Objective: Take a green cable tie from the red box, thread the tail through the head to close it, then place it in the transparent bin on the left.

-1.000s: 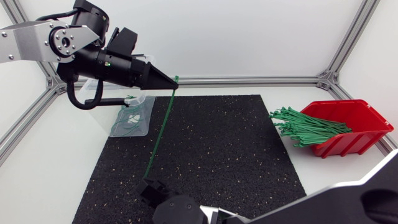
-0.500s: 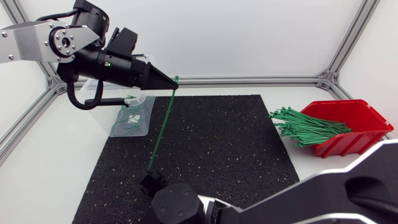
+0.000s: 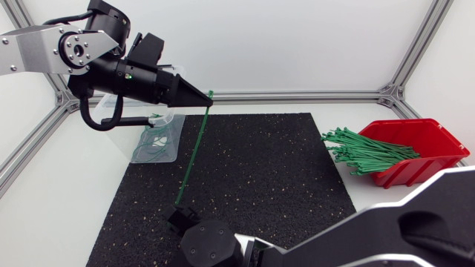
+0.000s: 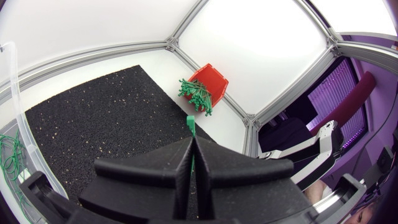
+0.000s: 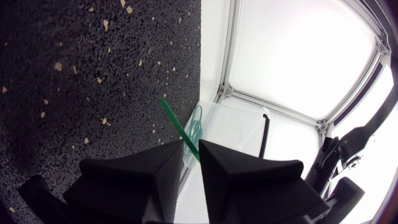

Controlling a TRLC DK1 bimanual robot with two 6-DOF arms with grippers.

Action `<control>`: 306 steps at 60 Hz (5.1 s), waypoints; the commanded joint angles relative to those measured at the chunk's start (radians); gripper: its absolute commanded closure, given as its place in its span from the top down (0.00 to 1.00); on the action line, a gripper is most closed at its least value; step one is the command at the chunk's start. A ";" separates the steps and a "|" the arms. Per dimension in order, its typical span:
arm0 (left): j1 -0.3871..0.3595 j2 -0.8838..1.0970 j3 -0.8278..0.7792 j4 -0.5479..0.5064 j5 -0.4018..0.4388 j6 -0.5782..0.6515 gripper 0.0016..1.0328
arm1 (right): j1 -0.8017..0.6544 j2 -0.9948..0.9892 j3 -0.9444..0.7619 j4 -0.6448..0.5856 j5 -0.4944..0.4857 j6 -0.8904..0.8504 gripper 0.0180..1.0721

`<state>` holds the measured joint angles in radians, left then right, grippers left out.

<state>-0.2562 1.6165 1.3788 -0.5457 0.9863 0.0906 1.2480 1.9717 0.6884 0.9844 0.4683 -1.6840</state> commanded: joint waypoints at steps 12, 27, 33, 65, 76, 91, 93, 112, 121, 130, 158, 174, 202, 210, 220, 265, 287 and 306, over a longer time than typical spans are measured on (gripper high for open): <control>-0.002 -0.007 -0.018 -0.007 0.006 0.021 0.03 | 0.004 0.023 0.023 0.017 0.003 -0.016 0.19; -0.002 -0.013 -0.026 -0.007 0.006 0.021 0.03 | 0.005 0.035 0.033 0.019 0.000 -0.016 0.15; -0.002 -0.015 -0.029 -0.007 0.008 0.023 0.03 | 0.014 0.032 0.026 0.019 -0.034 -0.020 0.05; 0.015 -0.092 -0.096 -0.007 0.006 0.066 0.03 | 0.005 -0.079 0.016 -0.004 -0.010 0.044 0.05; 0.017 -0.121 -0.130 -0.005 0.006 0.090 0.03 | 0.007 -0.151 -0.007 -0.021 -0.008 0.124 0.05; 0.026 -0.162 -0.178 0.004 0.006 0.135 0.03 | 0.005 -0.277 -0.033 -0.208 0.001 0.342 0.05; 0.028 -0.168 -0.185 0.007 0.006 0.143 0.03 | 0.004 -0.295 -0.035 -0.234 -0.002 0.371 0.05; 0.028 -0.339 -0.354 0.182 0.008 0.149 0.03 | -0.018 -0.494 -0.015 -0.604 -0.122 0.710 0.05; 0.018 -0.431 -0.480 0.388 -0.003 0.058 0.03 | -0.039 -0.544 0.010 -0.742 -0.197 0.825 0.05; 0.003 -0.458 -0.524 0.472 -0.044 0.014 0.03 | -0.065 -0.567 0.037 -0.840 -0.241 0.873 0.05; -0.018 -0.468 -0.546 0.466 -0.057 0.020 0.03 | -0.104 -0.539 0.065 -0.848 -0.237 1.004 0.05; -0.018 -0.514 -0.598 0.520 -0.064 0.024 0.03 | -0.122 -0.547 0.120 -0.963 -0.321 1.202 0.05; -0.057 -0.570 -0.713 0.690 -0.126 0.103 0.03 | -0.291 -0.596 0.211 -1.207 -0.635 1.389 0.05; -0.066 -0.595 -0.698 0.690 -0.135 0.107 0.03 | -0.318 -0.642 0.246 -1.273 -0.662 1.414 0.05; -0.072 -0.595 -0.641 0.690 -0.152 0.103 0.03 | -0.348 -0.698 0.304 -1.353 -0.737 1.472 0.05; -0.209 -0.690 -0.627 0.733 -0.327 0.100 0.03 | -0.383 -0.777 0.487 -1.633 -0.909 1.572 0.05; -0.250 -0.742 -0.667 0.745 -0.385 0.092 0.03 | -0.433 -0.800 0.545 -1.753 -0.942 1.564 0.05; -0.216 -0.731 -0.667 0.757 -0.275 -0.029 0.03 | -0.467 -0.778 0.597 -1.831 -0.978 1.560 0.05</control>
<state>-0.4850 0.8833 0.7197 0.1917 0.6861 0.1108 0.7895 1.1786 1.2491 -0.8211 -0.5022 -0.1337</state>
